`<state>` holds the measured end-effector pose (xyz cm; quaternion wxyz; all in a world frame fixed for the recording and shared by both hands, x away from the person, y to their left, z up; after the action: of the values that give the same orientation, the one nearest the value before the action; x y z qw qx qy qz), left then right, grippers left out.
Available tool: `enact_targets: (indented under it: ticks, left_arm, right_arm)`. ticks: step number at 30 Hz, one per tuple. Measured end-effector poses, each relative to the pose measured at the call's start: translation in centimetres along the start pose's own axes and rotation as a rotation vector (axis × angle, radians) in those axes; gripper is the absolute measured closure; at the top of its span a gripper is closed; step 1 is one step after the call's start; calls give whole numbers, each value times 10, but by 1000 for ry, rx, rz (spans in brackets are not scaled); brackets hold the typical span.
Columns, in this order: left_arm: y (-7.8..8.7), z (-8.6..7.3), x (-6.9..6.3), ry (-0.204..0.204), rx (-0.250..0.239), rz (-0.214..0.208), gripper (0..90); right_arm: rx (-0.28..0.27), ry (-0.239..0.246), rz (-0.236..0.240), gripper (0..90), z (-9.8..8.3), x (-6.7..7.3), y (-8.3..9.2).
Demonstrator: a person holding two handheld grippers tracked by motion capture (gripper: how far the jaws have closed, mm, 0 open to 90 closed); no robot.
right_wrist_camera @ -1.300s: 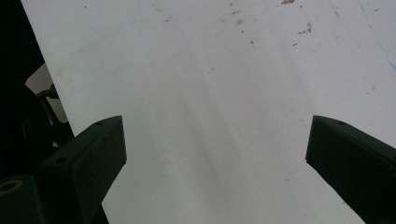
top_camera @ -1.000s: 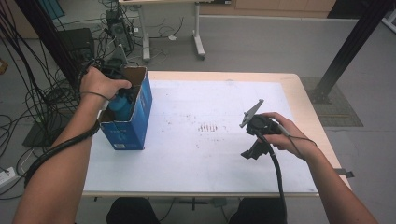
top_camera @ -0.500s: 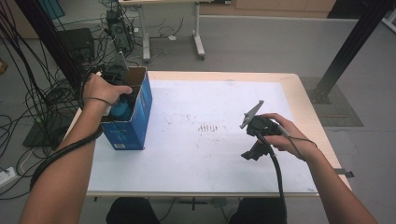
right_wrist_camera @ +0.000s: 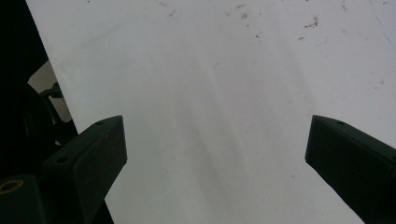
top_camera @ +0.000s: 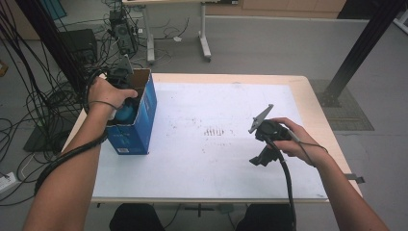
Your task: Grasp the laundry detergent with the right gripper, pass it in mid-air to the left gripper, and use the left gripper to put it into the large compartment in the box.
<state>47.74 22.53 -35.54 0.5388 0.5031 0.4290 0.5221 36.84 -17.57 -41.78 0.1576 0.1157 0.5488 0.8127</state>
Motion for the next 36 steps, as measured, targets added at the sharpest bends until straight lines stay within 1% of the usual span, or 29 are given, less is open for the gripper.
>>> enact_targets:
  ticks: [1,9,18,36]
  left_arm:
    - [0,0,0,-1,0,0,373]
    - [0,0,0,6,-1,-4,372]
    - [0,0,1,7,-2,-10,372]
    - [-1,1,2,15,-3,-9,370]
  right_arm:
    - [0,-7,-1,50,0,0,0]
    - [1,-7,2,50,-1,1,-2]
    - [0,-2,-3,50,1,1,-1]
    - [-2,-2,-5,50,2,1,0]
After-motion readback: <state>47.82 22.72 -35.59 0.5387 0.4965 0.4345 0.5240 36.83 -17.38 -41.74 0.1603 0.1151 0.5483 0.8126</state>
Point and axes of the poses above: each handheld gripper's, and its own axes: y roughly backward along the jaws, z roughly out of its top, x roughly to its left, the point moved 9 cm from there along -y, roughly forward along the jaws, and after that the axes turned 2 degrees about z, right-handed, at the moved point
